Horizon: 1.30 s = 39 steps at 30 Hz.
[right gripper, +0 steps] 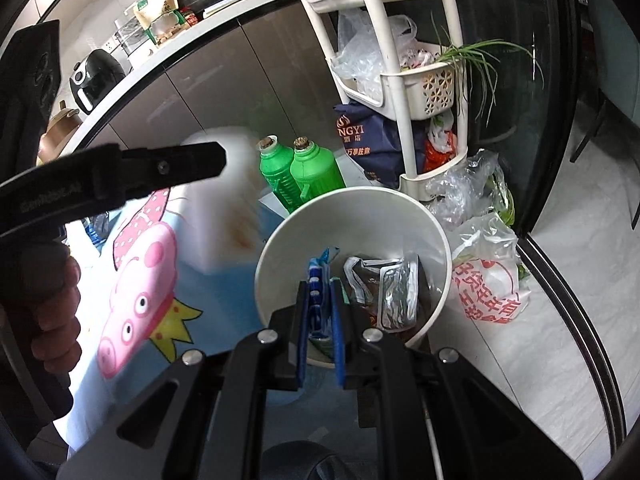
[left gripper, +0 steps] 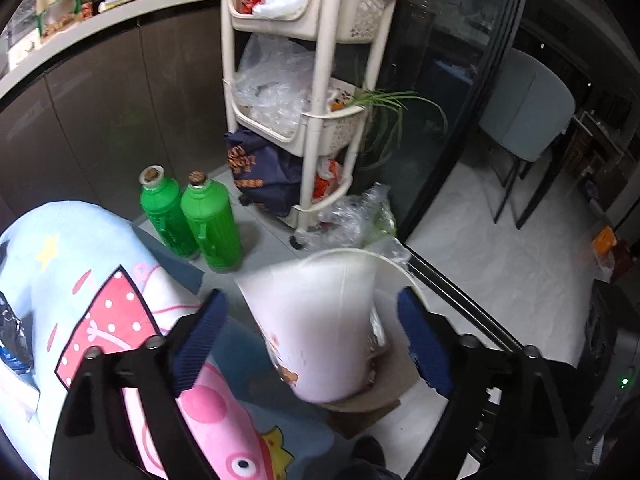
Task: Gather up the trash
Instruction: 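Carry the Mentos roll and paper cup to the white bin and release both, then move both open tools back over the table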
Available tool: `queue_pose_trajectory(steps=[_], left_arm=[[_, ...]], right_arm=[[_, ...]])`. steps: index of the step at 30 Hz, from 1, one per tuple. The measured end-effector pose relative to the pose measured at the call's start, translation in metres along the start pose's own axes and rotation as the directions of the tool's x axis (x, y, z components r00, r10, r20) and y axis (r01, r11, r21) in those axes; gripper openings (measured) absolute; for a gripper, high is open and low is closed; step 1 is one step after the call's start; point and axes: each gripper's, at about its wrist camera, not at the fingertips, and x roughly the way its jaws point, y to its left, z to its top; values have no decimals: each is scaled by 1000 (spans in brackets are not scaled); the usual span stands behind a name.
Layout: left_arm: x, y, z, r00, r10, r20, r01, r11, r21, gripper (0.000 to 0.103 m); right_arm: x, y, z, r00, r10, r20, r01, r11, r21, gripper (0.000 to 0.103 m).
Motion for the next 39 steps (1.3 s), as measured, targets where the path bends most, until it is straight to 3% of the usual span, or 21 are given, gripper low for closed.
queue_pose_trajectory(steps=[2, 8, 13, 15, 17, 20, 23, 39], left_arm=[[-1, 4, 0, 1000, 17, 11, -17, 1000, -16, 94], [-7, 18, 5, 998, 45, 37, -43, 997, -68, 95], [-15, 22, 6, 996, 69, 58, -65, 995, -71, 95], [-18, 23, 7, 995, 74, 61, -70, 995, -69, 95], [-21, 23, 6, 995, 82, 65, -77, 995, -68, 95], [-25, 25, 7, 994, 82, 72, -77, 994, -76, 95], [-30, 27, 6, 994, 78, 78, -71, 994, -87, 95], [-97, 41, -4, 981, 126, 151, -110, 988, -112, 95]], right_arm=[[5, -1, 0, 1000, 4, -6, -3, 1000, 3, 12], [15, 2, 4, 1000, 10, -15, -10, 1000, -9, 12], [19, 4, 8, 1000, 4, -9, -5, 1000, -10, 21], [19, 5, 8, 1000, -2, 0, 2, 1000, -9, 49], [16, 7, 8, 1000, -7, 26, 7, 1000, -12, 68], [9, 8, 10, 998, 17, 56, -16, 1000, -10, 89], [4, 12, 12, 998, 15, 62, -13, 1000, -27, 99], [-27, 60, 16, 998, 20, 59, -14, 994, -109, 100]])
